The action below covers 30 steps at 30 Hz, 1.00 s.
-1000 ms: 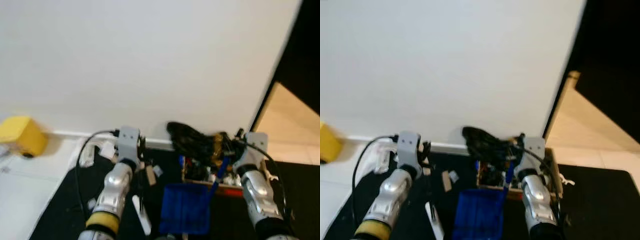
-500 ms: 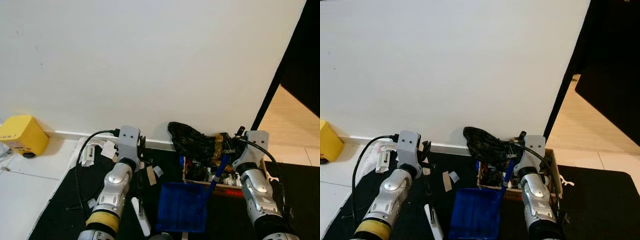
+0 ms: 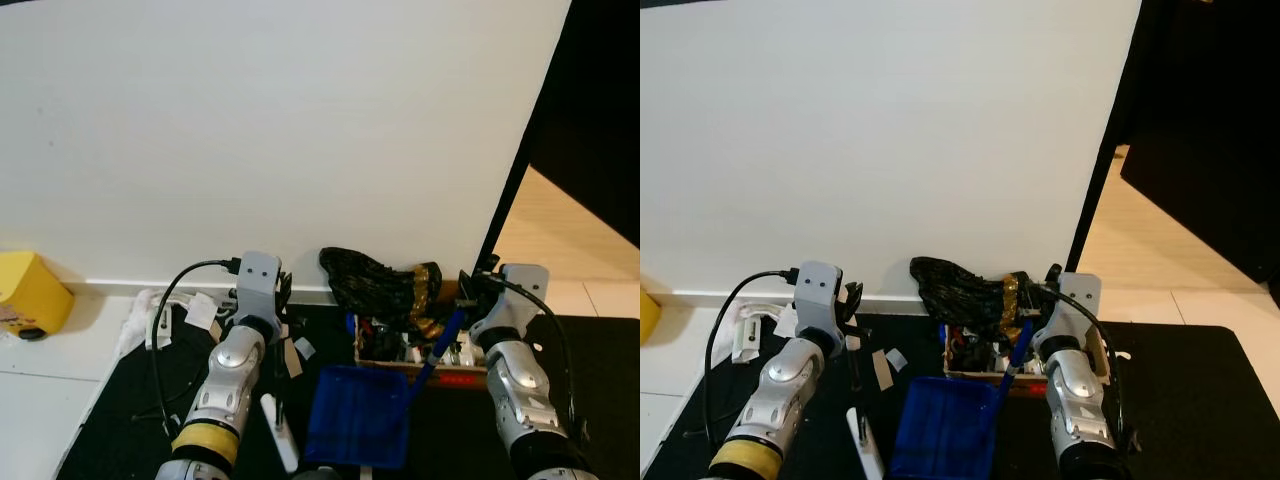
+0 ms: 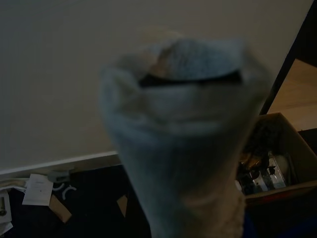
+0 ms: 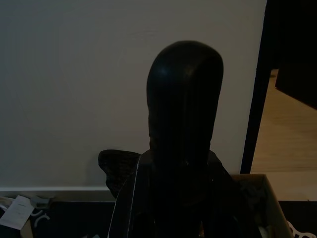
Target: Sweep floor
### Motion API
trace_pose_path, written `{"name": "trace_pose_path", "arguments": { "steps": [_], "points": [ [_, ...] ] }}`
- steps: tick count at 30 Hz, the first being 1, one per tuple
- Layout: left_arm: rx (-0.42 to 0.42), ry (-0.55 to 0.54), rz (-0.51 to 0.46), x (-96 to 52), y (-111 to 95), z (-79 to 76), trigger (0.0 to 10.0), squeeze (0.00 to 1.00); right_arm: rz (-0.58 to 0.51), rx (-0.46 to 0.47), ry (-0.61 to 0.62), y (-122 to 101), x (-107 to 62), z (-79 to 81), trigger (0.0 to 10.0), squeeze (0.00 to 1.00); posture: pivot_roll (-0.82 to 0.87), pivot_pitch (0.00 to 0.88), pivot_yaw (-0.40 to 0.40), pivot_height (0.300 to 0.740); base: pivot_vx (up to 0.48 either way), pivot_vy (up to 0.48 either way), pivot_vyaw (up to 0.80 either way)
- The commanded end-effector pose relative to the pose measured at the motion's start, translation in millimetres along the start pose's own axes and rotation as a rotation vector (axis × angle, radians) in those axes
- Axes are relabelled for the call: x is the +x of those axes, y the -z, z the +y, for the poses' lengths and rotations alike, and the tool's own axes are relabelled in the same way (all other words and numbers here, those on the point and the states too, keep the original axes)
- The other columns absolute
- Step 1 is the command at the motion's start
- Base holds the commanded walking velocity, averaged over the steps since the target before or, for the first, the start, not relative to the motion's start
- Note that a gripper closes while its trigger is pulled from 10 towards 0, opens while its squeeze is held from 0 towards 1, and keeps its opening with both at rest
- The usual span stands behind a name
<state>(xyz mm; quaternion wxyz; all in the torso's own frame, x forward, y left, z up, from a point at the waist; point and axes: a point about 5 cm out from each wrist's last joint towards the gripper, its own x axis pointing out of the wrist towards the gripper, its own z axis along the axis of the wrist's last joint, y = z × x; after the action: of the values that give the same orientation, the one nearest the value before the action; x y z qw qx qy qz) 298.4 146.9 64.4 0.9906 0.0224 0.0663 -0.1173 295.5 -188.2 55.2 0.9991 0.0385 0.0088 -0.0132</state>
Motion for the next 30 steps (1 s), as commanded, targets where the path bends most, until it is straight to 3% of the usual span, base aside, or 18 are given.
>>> {"name": "trace_pose_path", "arguments": {
  "steps": [1,23,30],
  "points": [
    [0.022,-0.004,0.001,-0.1,-1.2,3.1,10.0,0.00,-0.025,0.002,-0.001,-4.4,2.3,2.9,10.0,0.00,0.08,0.009,0.090,0.740,0.000,0.000,0.00],
    [0.031,-0.003,-0.003,1.8,-2.5,2.8,10.0,0.00,-0.030,-0.009,0.001,-6.9,4.7,3.7,10.0,0.00,0.08,0.008,0.088,0.740,0.000,0.000,0.00],
    [0.024,0.007,-0.007,2.3,-3.3,1.9,10.0,0.00,-0.029,-0.009,0.001,-6.6,4.5,3.6,10.0,0.00,0.08,0.009,0.088,0.740,0.237,-0.368,0.00]
  ]
}}
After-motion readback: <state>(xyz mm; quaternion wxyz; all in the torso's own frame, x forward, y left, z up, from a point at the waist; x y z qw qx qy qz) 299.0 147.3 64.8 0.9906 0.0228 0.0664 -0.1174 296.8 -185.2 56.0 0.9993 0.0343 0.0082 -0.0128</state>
